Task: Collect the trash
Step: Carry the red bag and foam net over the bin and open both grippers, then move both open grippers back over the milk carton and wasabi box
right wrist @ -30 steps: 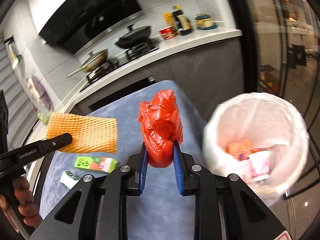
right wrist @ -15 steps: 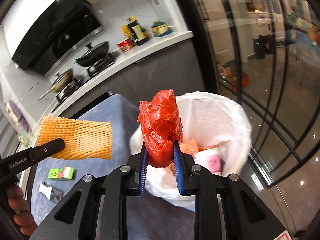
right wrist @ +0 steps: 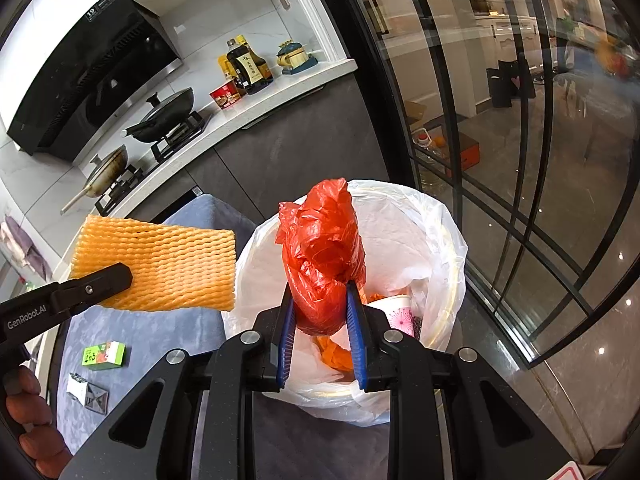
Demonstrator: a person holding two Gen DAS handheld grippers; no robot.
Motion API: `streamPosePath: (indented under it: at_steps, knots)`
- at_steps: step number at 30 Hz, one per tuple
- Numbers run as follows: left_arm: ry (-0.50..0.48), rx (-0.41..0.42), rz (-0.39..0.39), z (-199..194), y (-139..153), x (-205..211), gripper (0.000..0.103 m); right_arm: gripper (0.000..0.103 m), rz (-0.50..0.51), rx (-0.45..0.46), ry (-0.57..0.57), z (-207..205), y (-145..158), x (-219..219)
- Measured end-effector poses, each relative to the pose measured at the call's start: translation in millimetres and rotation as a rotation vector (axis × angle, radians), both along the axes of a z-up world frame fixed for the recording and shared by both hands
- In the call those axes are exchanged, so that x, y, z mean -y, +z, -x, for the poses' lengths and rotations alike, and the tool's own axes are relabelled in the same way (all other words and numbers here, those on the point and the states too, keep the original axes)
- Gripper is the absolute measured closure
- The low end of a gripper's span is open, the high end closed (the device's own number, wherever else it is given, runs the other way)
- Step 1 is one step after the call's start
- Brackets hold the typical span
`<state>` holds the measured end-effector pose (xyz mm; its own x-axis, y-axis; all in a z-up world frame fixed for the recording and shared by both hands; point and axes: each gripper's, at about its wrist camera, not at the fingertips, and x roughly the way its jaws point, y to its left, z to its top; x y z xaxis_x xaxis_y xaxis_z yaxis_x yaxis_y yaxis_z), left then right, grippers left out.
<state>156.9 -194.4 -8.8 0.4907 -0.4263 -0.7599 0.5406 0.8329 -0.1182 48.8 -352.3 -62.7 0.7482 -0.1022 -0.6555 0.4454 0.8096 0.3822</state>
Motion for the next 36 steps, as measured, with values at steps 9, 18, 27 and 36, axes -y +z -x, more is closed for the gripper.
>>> streamPosePath:
  at_steps: [9, 18, 27, 36]
  knots:
    - [-0.012, 0.015, -0.01, 1, 0, 11, 0.094, 0.08, -0.002, -0.002, -0.001, -3, -1, 2]
    - [-0.024, 0.019, -0.018, 3, -1, 18, 0.094, 0.076, 0.002, 0.001, -0.01, -2, -1, 3]
    - [-0.025, 0.023, -0.024, 4, -1, 21, 0.092, 0.065, 0.013, 0.015, -0.034, 0, 1, 3]
    - [-0.022, 0.034, -0.021, 6, 2, 20, 0.071, 0.06, 0.019, 0.034, -0.039, 3, 7, 3]
